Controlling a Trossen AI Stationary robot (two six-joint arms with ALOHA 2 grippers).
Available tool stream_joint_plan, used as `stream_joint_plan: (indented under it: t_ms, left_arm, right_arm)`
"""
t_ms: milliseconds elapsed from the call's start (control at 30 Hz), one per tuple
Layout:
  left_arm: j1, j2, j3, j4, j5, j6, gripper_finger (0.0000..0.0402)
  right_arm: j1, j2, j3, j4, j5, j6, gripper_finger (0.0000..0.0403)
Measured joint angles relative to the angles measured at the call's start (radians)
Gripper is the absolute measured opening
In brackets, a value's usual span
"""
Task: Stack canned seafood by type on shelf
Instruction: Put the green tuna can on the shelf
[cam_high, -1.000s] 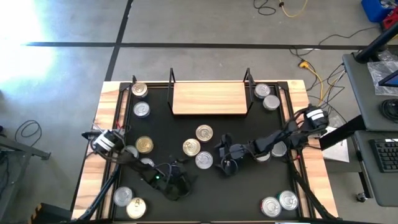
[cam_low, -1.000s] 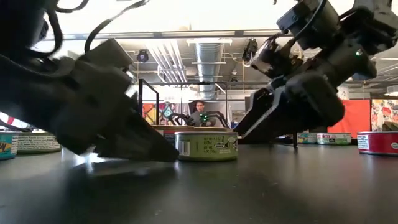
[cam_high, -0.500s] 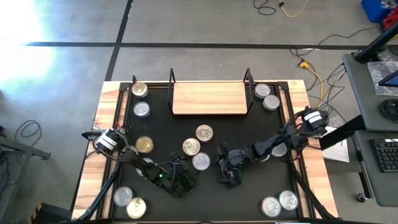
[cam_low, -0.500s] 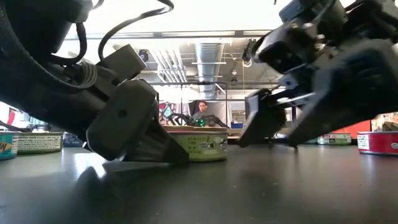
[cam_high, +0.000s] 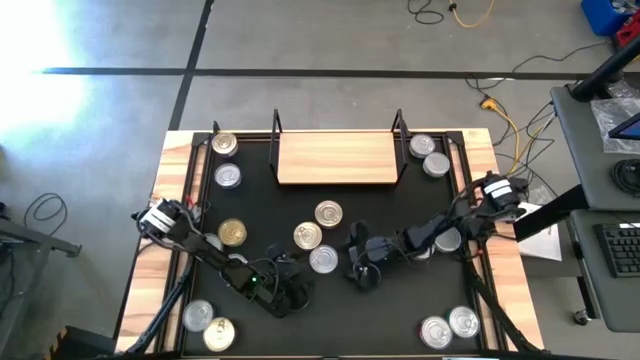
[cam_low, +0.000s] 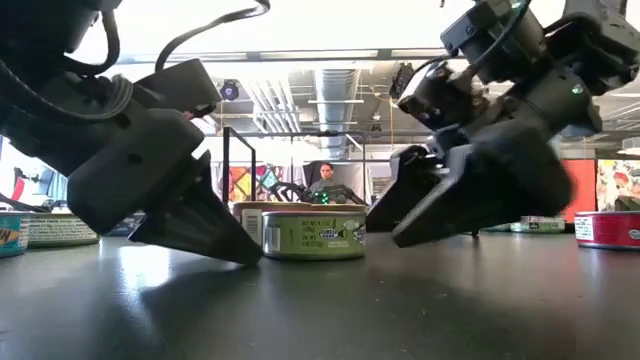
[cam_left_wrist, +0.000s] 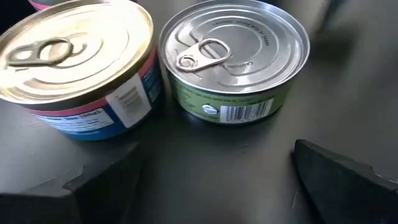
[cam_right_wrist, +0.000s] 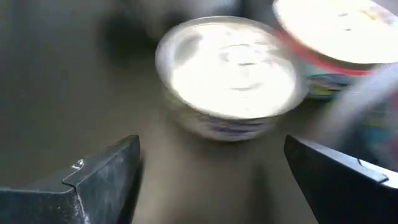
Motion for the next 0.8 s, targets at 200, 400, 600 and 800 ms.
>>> stream_joint_plan:
  t_ms: [200, 400, 600, 800]
  left_arm:
    - [0.009, 0.003, -0.006, 0.0, -0.108, 0.013, 0.04]
    - [0.013, 0.004, -0.006, -0.006, -0.094, 0.028, 0.04]
    - [0.005, -0.016, 0.0, -0.055, -0.035, -0.006, 0.04]
    - [-0.005, -0.026, -0.001, -0.054, -0.007, 0.006, 0.04]
  right_arm:
    - [0.035, 0.032, 0.037, 0.016, -0.074, 0.016, 0.0391]
    - [0.069, 0.0, 0.046, -0.033, -0.13, -0.002, 0.0391]
    - [0.06, -0.048, 0.052, -0.216, -0.004, -0.026, 0.0391]
    - [0.036, -0.049, 0.054, -0.225, -0.004, -0.052, 0.0391]
